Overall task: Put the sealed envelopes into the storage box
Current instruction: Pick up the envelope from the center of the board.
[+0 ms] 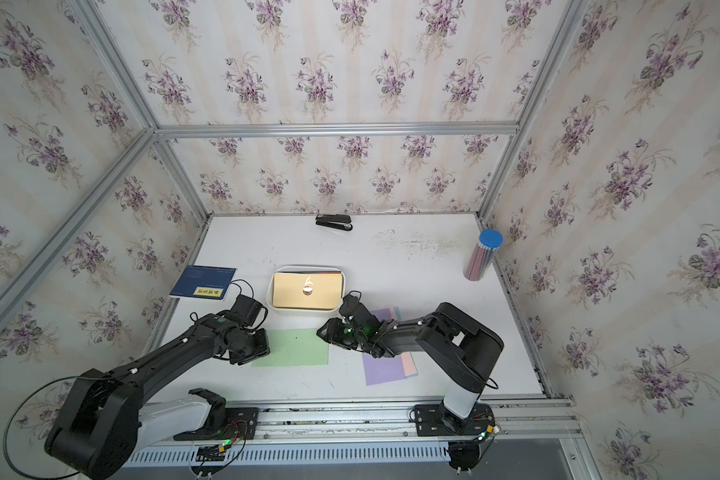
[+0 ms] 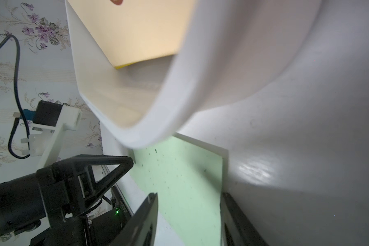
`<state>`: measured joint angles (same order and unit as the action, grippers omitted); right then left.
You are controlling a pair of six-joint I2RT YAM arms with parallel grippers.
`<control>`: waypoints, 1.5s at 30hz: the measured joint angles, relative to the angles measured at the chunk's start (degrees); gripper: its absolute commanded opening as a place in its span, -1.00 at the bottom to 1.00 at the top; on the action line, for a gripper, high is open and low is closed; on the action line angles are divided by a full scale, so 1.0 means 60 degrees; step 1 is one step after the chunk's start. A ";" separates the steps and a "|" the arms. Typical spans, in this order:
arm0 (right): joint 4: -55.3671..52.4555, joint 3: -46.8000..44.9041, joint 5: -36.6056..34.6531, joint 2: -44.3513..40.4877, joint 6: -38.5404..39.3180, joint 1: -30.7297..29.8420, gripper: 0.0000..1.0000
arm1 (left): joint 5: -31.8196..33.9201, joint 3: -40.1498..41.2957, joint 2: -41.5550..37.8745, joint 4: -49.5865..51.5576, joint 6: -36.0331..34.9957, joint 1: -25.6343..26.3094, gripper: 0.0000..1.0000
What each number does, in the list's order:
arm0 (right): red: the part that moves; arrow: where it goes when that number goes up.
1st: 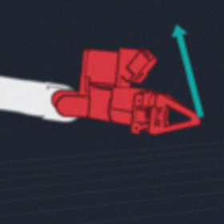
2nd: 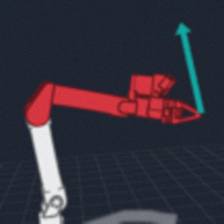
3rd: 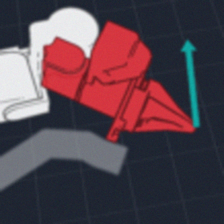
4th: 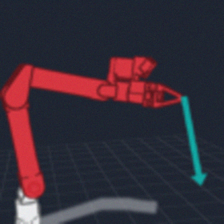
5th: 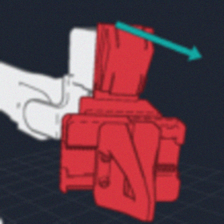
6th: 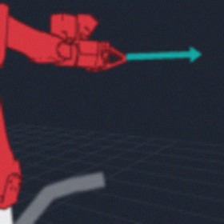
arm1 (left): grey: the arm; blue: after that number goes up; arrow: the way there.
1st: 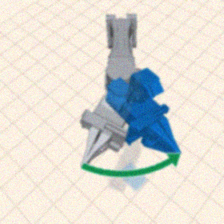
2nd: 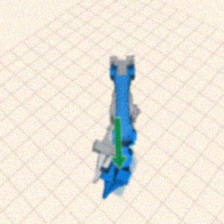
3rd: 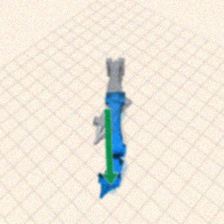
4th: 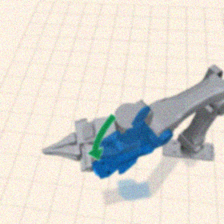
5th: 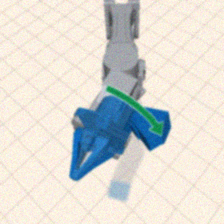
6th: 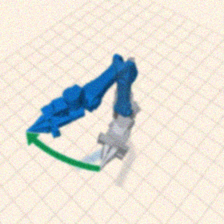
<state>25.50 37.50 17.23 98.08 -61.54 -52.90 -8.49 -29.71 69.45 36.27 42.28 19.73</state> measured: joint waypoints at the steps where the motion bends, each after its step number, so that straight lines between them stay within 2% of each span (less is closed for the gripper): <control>1: 0.0000 0.0000 0.0015 -0.0036 -0.0011 0.0004 0.03 | 0.0000 0.0015 0.0000 -0.0007 0.0000 0.0000 -0.11; 12: 0.0809 -0.0186 0.0412 -0.0488 -0.0517 0.0000 0.03 | 0.0000 0.0051 -0.0007 -0.0051 0.0000 0.0000 -0.10; 24: 0.2011 -0.0645 0.0787 -0.0583 -0.0998 -0.0004 -0.19 | -0.0004 0.0069 -0.0022 -0.0069 -0.0026 -0.0007 -0.10; 35: 0.1592 -0.0594 0.0769 -0.0131 -0.0612 -0.0004 -0.22 | -0.0007 0.0084 -0.0033 -0.0080 -0.0029 -0.0004 -0.10; 39: 0.1483 -0.0623 0.0761 -0.0011 -0.0444 -0.0004 -0.45 | -0.0011 0.0084 -0.0033 -0.0080 -0.0033 -0.0004 -0.10; 43: 0.1490 -0.0627 0.0798 0.0018 -0.0368 -0.0004 -0.93 | -0.0040 0.0127 -0.0197 -0.0098 -0.0066 -0.0007 -0.08; 45: 0.1475 -0.0627 0.0801 -0.0084 -0.0350 -0.0004 -1.00 | -0.0157 0.0197 -0.0492 -0.0266 -0.0080 -0.0007 -0.04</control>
<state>34.35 33.74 22.04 97.58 -63.64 -52.93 -9.43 -28.53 66.50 34.68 41.80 19.68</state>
